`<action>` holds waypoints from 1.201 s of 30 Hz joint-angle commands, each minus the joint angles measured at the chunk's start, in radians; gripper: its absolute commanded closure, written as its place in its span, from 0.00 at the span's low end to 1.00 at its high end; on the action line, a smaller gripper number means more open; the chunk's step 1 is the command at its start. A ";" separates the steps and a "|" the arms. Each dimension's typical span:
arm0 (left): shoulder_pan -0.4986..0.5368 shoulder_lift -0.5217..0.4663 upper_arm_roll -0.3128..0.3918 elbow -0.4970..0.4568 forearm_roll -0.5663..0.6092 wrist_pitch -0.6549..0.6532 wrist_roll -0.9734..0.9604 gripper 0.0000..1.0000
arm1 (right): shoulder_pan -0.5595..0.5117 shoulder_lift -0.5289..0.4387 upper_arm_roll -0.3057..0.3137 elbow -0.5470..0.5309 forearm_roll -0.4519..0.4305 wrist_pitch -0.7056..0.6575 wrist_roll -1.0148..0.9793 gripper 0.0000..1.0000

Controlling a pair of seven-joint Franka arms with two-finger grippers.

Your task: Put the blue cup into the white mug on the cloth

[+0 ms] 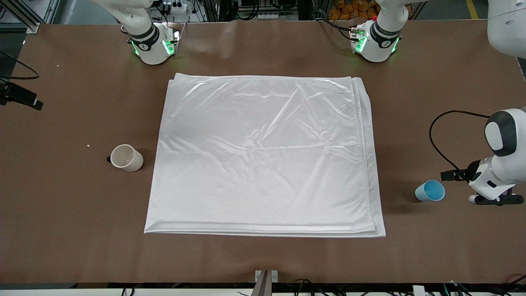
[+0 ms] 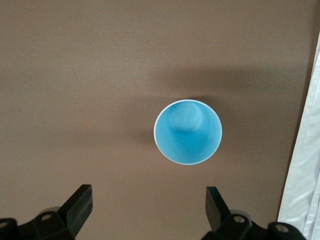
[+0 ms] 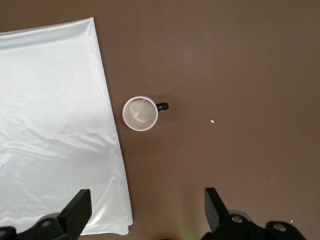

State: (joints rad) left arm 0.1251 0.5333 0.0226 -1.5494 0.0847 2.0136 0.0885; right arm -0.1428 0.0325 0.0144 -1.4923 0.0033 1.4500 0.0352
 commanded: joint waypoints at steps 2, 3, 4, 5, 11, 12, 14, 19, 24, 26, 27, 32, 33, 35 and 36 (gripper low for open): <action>0.002 0.007 -0.003 0.011 0.020 0.005 0.013 0.00 | -0.017 -0.014 0.004 -0.046 0.018 0.041 -0.014 0.00; 0.002 0.007 -0.003 0.011 0.020 0.007 0.011 0.00 | -0.015 -0.014 0.004 -0.051 0.018 0.049 -0.014 0.00; 0.002 0.008 -0.003 0.011 0.020 0.008 0.011 0.00 | -0.015 -0.014 0.004 -0.055 0.018 0.055 -0.014 0.00; 0.002 0.008 -0.003 0.011 0.020 0.010 0.013 0.00 | -0.015 -0.014 0.004 -0.062 0.018 0.064 -0.014 0.00; 0.002 0.022 -0.003 0.011 0.018 0.022 0.013 0.00 | -0.014 -0.017 0.006 -0.127 0.018 0.139 -0.012 0.00; 0.002 0.023 -0.003 0.011 0.018 0.025 0.013 0.00 | -0.014 -0.017 0.006 -0.138 0.018 0.148 -0.014 0.00; 0.002 0.025 -0.003 0.009 0.020 0.036 0.013 0.00 | -0.015 -0.017 0.006 -0.161 0.018 0.170 -0.014 0.00; 0.002 0.034 -0.003 0.011 0.020 0.045 0.013 0.00 | -0.021 -0.016 0.006 -0.230 0.018 0.234 -0.012 0.00; 0.002 0.045 -0.003 0.009 0.020 0.059 0.013 0.00 | -0.020 -0.019 0.007 -0.321 0.020 0.297 -0.012 0.00; 0.002 0.053 -0.003 0.011 0.020 0.070 0.013 0.00 | -0.018 -0.019 0.007 -0.342 0.021 0.322 -0.014 0.00; 0.002 0.054 -0.003 0.011 0.020 0.074 0.013 0.00 | -0.017 -0.019 0.007 -0.353 0.021 0.334 -0.014 0.00; 0.002 0.080 -0.003 0.011 0.020 0.099 0.013 0.00 | -0.020 -0.019 0.007 -0.433 0.021 0.415 -0.017 0.00; 0.002 0.085 -0.003 0.009 0.021 0.102 0.013 0.00 | -0.018 -0.019 0.007 -0.454 0.021 0.435 -0.018 0.00; 0.002 0.091 -0.003 0.011 0.021 0.105 0.013 0.00 | -0.020 -0.019 0.007 -0.494 0.021 0.466 -0.018 0.00; 0.002 0.093 -0.003 0.011 0.021 0.106 0.013 0.00 | -0.018 -0.022 0.007 -0.509 0.023 0.477 -0.018 0.00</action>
State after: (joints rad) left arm 0.1251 0.6047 0.0226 -1.5491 0.0847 2.0990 0.0885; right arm -0.1474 0.0352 0.0143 -1.9000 0.0090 1.8551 0.0339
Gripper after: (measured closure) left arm 0.000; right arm 0.000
